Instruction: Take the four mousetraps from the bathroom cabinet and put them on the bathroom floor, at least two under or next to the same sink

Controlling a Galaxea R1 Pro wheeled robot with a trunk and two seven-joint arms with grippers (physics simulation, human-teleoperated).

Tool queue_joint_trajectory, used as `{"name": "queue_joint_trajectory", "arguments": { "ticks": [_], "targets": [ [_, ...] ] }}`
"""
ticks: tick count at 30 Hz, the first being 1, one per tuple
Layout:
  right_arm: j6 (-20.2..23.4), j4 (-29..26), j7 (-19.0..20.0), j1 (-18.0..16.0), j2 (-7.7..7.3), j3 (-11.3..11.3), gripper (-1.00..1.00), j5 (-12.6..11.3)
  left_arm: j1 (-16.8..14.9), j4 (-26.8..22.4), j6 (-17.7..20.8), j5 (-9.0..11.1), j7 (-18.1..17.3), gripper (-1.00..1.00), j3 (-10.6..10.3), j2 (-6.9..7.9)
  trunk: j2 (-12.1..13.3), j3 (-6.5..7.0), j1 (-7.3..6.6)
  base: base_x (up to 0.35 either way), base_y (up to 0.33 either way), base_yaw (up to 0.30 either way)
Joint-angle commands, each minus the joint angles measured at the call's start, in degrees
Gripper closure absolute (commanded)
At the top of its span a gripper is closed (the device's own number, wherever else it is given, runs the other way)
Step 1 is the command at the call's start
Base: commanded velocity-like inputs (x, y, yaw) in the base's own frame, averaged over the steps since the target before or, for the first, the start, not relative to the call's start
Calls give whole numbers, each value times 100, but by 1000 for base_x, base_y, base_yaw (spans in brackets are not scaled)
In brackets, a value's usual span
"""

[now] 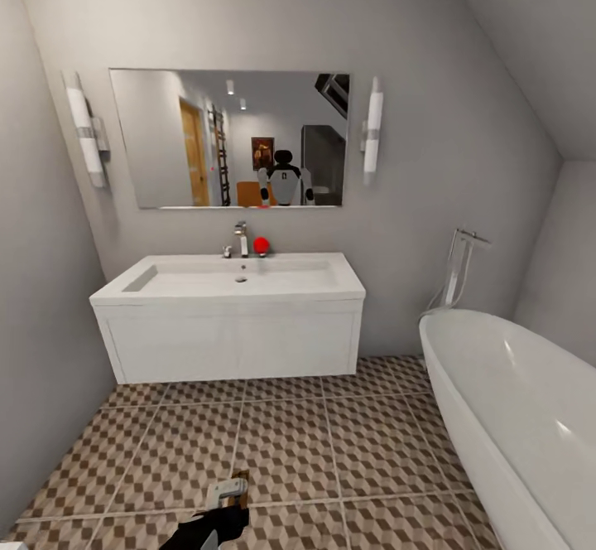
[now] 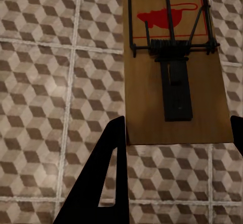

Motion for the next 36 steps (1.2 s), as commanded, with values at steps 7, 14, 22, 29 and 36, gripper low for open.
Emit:
{"name": "queue_joint_trajectory", "arguments": {
  "ticks": [7,14,22,29,36],
  "targets": [
    [794,-1553,-43,0,64,-30,100,270,-1,-14,39,57,28,100,22,-4,-3,-7,3,324,0,0],
    [864,-2087,-58,0,66,-20,100,281,-1,-49,29,54,52,100,15,-1,-3,-7,3,324,0,0],
    [845,-2129,-49,0,67,-30,100,268,-1,-314,46,64,57,100,-12,-15,-3,-7,3,324,0,0],
    [916,-2064,-66,66,44,-60,100,290,66,-279,-1,110,39,100,60,53,-3,-7,3,199,0,0],
    [920,-2087,-66,263,49,-57,100,290,87,-358,-10,111,67,100,86,77,-3,-7,3,0,0,0]
  ]
}}
